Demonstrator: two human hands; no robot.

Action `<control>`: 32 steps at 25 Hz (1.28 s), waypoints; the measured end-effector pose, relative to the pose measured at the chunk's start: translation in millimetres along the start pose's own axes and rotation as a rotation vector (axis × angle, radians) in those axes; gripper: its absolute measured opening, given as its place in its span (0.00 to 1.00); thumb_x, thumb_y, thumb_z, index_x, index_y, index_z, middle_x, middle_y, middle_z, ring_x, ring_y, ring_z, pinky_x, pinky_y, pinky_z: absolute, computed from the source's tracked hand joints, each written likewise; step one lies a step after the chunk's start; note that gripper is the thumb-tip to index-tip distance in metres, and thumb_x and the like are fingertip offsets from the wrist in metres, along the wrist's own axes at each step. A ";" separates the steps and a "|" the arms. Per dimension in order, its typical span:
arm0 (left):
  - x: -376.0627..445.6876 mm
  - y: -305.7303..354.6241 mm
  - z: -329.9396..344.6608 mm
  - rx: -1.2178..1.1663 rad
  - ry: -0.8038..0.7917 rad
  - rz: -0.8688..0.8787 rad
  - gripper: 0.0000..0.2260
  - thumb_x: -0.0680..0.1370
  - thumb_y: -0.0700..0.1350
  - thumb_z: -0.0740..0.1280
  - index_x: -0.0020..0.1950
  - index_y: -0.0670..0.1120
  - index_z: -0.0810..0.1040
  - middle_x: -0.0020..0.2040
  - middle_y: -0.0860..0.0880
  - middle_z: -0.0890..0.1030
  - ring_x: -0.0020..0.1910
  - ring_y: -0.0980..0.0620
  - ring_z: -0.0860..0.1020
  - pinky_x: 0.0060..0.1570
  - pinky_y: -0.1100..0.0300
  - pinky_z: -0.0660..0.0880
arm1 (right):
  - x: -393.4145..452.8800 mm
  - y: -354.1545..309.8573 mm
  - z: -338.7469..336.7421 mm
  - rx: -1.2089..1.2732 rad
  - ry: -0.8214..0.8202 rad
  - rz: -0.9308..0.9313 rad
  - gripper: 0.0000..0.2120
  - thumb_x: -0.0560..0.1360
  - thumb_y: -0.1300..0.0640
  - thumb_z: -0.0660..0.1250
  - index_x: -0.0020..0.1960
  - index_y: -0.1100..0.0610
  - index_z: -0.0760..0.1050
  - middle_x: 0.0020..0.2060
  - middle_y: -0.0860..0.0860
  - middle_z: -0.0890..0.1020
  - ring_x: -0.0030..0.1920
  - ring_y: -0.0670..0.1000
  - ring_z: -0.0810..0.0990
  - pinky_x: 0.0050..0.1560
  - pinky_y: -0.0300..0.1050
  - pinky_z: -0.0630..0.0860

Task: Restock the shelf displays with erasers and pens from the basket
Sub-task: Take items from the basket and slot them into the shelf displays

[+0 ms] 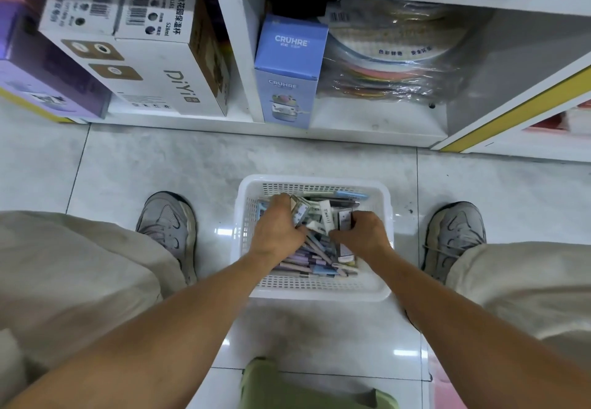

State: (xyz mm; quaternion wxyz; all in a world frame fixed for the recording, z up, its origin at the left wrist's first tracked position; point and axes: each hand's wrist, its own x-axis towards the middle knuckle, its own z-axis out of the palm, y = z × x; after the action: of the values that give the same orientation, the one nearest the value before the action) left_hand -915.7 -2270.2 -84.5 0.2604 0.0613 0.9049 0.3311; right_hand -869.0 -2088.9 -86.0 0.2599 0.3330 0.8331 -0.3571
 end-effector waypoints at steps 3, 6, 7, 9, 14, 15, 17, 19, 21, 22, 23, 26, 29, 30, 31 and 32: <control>-2.7 11.6 4.9 -0.262 -0.104 -0.058 0.14 0.72 0.41 0.71 0.54 0.51 0.72 0.44 0.56 0.79 0.44 0.57 0.78 0.37 0.67 0.73 | -7.7 -6.9 -7.2 0.268 -0.122 -0.071 0.08 0.64 0.56 0.80 0.41 0.52 0.84 0.35 0.47 0.86 0.38 0.47 0.86 0.36 0.39 0.82; -4.4 18.4 7.7 -0.791 -0.152 -0.356 0.15 0.71 0.35 0.70 0.53 0.50 0.77 0.48 0.47 0.84 0.48 0.49 0.83 0.46 0.54 0.81 | -12.8 -17.9 -9.9 0.382 -0.229 -0.153 0.09 0.64 0.58 0.80 0.38 0.45 0.85 0.36 0.43 0.87 0.37 0.41 0.85 0.32 0.30 0.76; -5.9 18.3 7.8 -0.952 -0.200 -0.452 0.16 0.70 0.34 0.70 0.56 0.47 0.77 0.50 0.43 0.84 0.50 0.45 0.83 0.49 0.48 0.81 | -13.3 -19.7 -10.6 0.383 -0.254 -0.164 0.10 0.65 0.59 0.80 0.38 0.44 0.85 0.36 0.42 0.86 0.36 0.40 0.85 0.32 0.29 0.76; -7.8 14.7 7.1 -1.064 -0.291 -0.569 0.21 0.69 0.35 0.72 0.60 0.44 0.76 0.52 0.39 0.84 0.52 0.40 0.82 0.54 0.41 0.79 | -13.0 -20.7 -11.5 0.374 -0.317 -0.167 0.09 0.67 0.61 0.79 0.43 0.48 0.84 0.33 0.43 0.85 0.32 0.40 0.83 0.30 0.31 0.74; -7.5 10.4 9.4 -1.075 -0.373 -0.551 0.19 0.70 0.35 0.75 0.59 0.44 0.79 0.48 0.40 0.85 0.47 0.40 0.85 0.44 0.43 0.82 | -15.3 -16.2 -14.0 0.408 -0.483 -0.218 0.17 0.70 0.71 0.71 0.58 0.61 0.77 0.37 0.55 0.81 0.33 0.50 0.78 0.33 0.42 0.74; -6.7 8.7 9.3 -1.058 -0.389 -0.531 0.19 0.70 0.36 0.76 0.59 0.45 0.79 0.48 0.41 0.85 0.47 0.41 0.85 0.44 0.45 0.82 | -15.5 -14.7 -14.7 0.417 -0.488 -0.226 0.18 0.71 0.71 0.71 0.59 0.62 0.77 0.40 0.57 0.82 0.36 0.52 0.79 0.35 0.43 0.76; -5.3 6.1 7.9 -1.001 -0.408 -0.516 0.19 0.69 0.38 0.77 0.59 0.46 0.79 0.48 0.44 0.86 0.48 0.44 0.85 0.46 0.47 0.82 | -14.8 -11.9 -16.5 0.402 -0.452 -0.239 0.18 0.70 0.70 0.74 0.59 0.63 0.80 0.48 0.59 0.84 0.45 0.57 0.83 0.46 0.48 0.81; -5.0 6.9 6.3 -0.988 -0.415 -0.536 0.21 0.68 0.39 0.79 0.58 0.46 0.79 0.48 0.44 0.86 0.49 0.44 0.85 0.49 0.45 0.81 | -12.2 -9.3 -20.5 0.419 -0.440 -0.223 0.17 0.69 0.69 0.75 0.57 0.64 0.81 0.50 0.62 0.85 0.53 0.62 0.83 0.57 0.56 0.81; -5.8 10.3 4.7 -1.002 -0.423 -0.540 0.23 0.66 0.40 0.80 0.59 0.45 0.78 0.49 0.43 0.86 0.49 0.44 0.85 0.49 0.43 0.81 | -10.4 -9.5 -26.4 0.436 -0.489 -0.212 0.17 0.69 0.69 0.76 0.56 0.62 0.82 0.49 0.61 0.85 0.51 0.61 0.84 0.54 0.53 0.82; -6.4 12.6 3.8 -1.013 -0.431 -0.536 0.25 0.65 0.41 0.81 0.60 0.45 0.77 0.49 0.43 0.86 0.49 0.43 0.84 0.49 0.42 0.81 | -9.8 -10.1 -29.8 0.419 -0.500 -0.225 0.16 0.69 0.68 0.76 0.55 0.60 0.83 0.48 0.59 0.86 0.48 0.59 0.85 0.49 0.49 0.82; -6.7 14.7 2.6 -1.032 -0.443 -0.536 0.29 0.63 0.42 0.82 0.61 0.45 0.76 0.51 0.42 0.85 0.51 0.41 0.84 0.50 0.40 0.80 | -9.7 -11.1 -33.8 0.399 -0.499 -0.239 0.15 0.68 0.67 0.78 0.54 0.58 0.83 0.46 0.58 0.86 0.45 0.55 0.84 0.45 0.45 0.80; -9.3 22.8 -1.7 -1.079 -0.482 -0.526 0.33 0.61 0.45 0.83 0.63 0.44 0.74 0.53 0.40 0.84 0.53 0.40 0.83 0.52 0.39 0.79 | -12.6 -15.3 -44.6 0.406 -0.489 -0.255 0.18 0.66 0.64 0.81 0.55 0.56 0.83 0.47 0.56 0.87 0.47 0.54 0.86 0.46 0.43 0.81; -13.5 30.3 -7.7 -1.092 -0.519 -0.449 0.23 0.66 0.40 0.81 0.59 0.43 0.80 0.52 0.38 0.84 0.48 0.41 0.84 0.46 0.46 0.81 | -21.2 -24.0 -50.0 0.374 -0.520 -0.276 0.24 0.65 0.66 0.81 0.59 0.58 0.80 0.49 0.54 0.87 0.51 0.54 0.86 0.52 0.48 0.83; -15.3 31.8 -11.0 -1.096 -0.523 -0.427 0.20 0.66 0.38 0.80 0.56 0.42 0.82 0.52 0.37 0.84 0.48 0.40 0.84 0.46 0.47 0.80 | -24.7 -27.5 -51.7 0.355 -0.533 -0.286 0.25 0.66 0.67 0.81 0.60 0.58 0.79 0.50 0.54 0.87 0.52 0.54 0.86 0.54 0.50 0.83; -17.3 33.2 -16.0 -1.101 -0.528 -0.403 0.18 0.66 0.37 0.79 0.55 0.41 0.83 0.52 0.36 0.84 0.49 0.39 0.83 0.47 0.46 0.80 | -28.4 -31.0 -54.7 0.354 -0.555 -0.297 0.26 0.66 0.67 0.80 0.61 0.58 0.78 0.51 0.54 0.87 0.53 0.54 0.86 0.55 0.50 0.82; -19.0 34.6 -21.7 -1.104 -0.536 -0.374 0.18 0.66 0.36 0.79 0.55 0.41 0.83 0.53 0.35 0.83 0.51 0.37 0.83 0.49 0.43 0.80 | -32.0 -34.4 -59.1 0.370 -0.584 -0.313 0.26 0.67 0.67 0.80 0.63 0.58 0.78 0.53 0.54 0.86 0.55 0.54 0.85 0.56 0.50 0.82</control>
State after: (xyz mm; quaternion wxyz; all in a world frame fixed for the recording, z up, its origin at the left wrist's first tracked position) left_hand -912.7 -2261.2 -40.5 0.5242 -0.1600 0.4999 0.6706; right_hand -885.4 -2073.4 -14.0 0.3641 0.1272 0.6862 -0.6168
